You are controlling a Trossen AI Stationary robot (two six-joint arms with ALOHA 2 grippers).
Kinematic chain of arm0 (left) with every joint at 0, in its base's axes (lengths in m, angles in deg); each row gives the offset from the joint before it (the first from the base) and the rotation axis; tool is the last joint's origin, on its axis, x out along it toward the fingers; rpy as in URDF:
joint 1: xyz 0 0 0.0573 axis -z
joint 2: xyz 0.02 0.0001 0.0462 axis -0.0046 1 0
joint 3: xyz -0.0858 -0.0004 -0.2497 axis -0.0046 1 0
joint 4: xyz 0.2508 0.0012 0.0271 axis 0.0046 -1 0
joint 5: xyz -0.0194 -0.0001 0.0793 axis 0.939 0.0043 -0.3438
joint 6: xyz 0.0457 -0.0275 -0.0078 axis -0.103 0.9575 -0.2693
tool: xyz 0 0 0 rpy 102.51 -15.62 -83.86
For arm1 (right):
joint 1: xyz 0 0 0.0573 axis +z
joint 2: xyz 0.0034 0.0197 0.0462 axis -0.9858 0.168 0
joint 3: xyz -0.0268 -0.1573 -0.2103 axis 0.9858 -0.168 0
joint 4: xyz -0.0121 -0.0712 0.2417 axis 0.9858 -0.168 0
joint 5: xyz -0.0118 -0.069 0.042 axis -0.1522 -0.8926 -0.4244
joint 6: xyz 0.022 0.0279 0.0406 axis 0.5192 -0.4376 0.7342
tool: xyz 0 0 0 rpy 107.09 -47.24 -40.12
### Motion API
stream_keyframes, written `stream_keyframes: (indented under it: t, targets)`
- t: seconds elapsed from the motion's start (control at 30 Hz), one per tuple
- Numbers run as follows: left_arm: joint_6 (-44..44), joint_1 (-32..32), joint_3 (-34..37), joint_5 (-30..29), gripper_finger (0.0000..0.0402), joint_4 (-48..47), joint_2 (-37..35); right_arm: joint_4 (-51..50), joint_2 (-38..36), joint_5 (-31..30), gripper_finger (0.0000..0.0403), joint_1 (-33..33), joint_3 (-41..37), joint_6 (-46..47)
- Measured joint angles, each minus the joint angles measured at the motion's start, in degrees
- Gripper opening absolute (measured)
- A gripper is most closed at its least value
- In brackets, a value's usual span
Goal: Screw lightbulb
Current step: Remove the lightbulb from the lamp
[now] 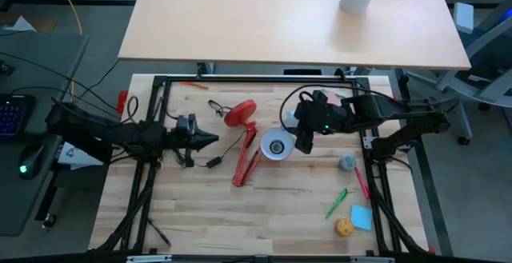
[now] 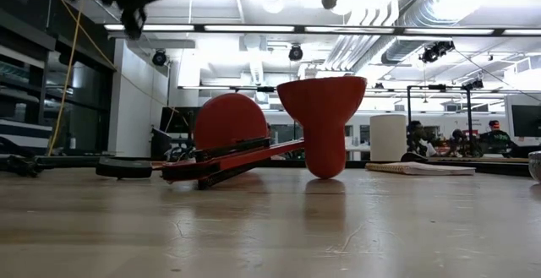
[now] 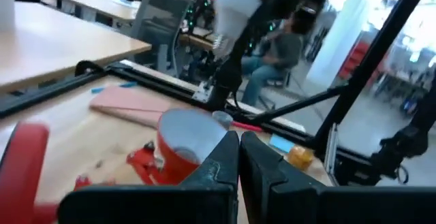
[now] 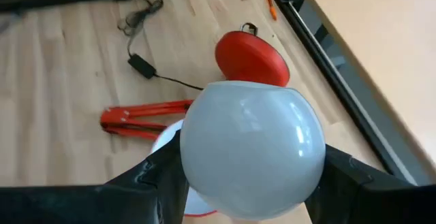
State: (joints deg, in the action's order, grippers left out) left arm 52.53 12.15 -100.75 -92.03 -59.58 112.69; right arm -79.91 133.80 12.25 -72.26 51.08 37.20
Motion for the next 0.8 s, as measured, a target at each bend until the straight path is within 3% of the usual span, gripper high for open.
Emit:
stream_keyframes:
  t: [0.17,0.33,0.5,0.8]
  targets:
    - [6.54,-0.66,12.89,-1.87,0.0000,8.41,-6.48,0.46,-0.35,-0.64,0.0213,2.04,-0.12,5.51]
    - [8.95,-0.67,20.70,-4.92,0.0000,15.47,-10.82,0.19,-0.61,-2.09,0.0213,3.51,-0.12,9.90]
    - [9.36,-1.12,21.47,-8.38,0.0000,7.20,-12.48,-3.16,-0.79,-2.54,0.0213,5.82,-0.12,15.53]
    - [9.66,-2.12,21.46,-6.62,0.0000,5.11,-12.43,-20.66,-1.15,-3.81,0.0221,15.61,-0.64,32.94]
